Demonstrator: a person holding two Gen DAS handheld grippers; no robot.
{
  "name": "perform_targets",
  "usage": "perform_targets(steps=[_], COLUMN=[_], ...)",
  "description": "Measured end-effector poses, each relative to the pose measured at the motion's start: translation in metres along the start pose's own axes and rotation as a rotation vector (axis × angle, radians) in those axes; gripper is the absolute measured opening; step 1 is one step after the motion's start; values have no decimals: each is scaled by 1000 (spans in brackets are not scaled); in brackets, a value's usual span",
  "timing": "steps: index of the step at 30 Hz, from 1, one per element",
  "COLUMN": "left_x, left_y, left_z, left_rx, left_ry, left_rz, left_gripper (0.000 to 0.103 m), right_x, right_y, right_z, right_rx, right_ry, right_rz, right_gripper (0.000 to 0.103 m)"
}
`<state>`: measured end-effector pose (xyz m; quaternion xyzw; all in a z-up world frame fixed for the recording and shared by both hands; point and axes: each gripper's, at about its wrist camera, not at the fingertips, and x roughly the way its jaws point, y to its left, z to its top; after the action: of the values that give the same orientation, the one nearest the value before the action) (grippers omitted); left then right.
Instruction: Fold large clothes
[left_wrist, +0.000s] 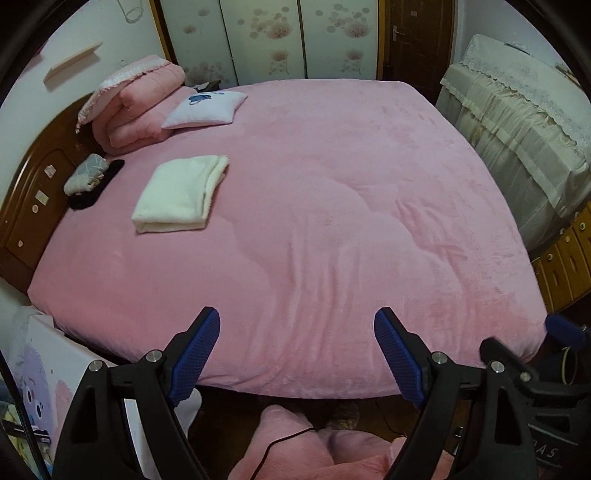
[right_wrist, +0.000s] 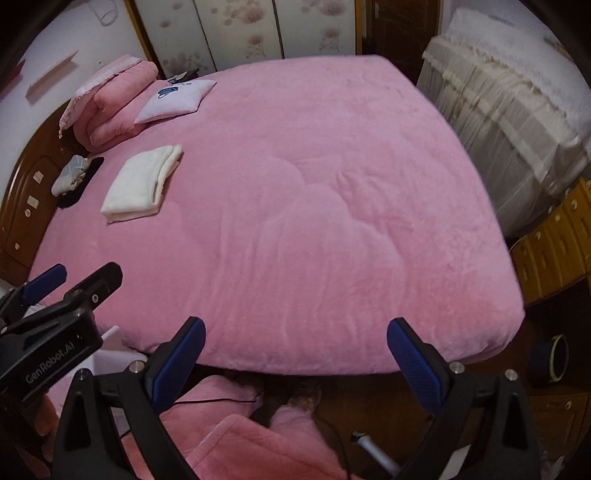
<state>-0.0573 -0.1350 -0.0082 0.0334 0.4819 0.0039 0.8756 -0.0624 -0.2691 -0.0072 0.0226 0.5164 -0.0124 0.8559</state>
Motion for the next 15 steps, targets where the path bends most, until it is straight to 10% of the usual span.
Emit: perform_targets(steps=[8,15], left_x=[15,23], left_y=[11,9], left_z=[-10,-6], left_rx=[-48,-49], left_ry=[15,39], left_rz=[-43,-53], left_gripper=[84,89], right_x=[36,19], right_y=[11,3], right_z=[-12,-8], right_rx=[-31,0], right_ry=[89,-11], right_rz=[37,16], right_gripper=[99,99])
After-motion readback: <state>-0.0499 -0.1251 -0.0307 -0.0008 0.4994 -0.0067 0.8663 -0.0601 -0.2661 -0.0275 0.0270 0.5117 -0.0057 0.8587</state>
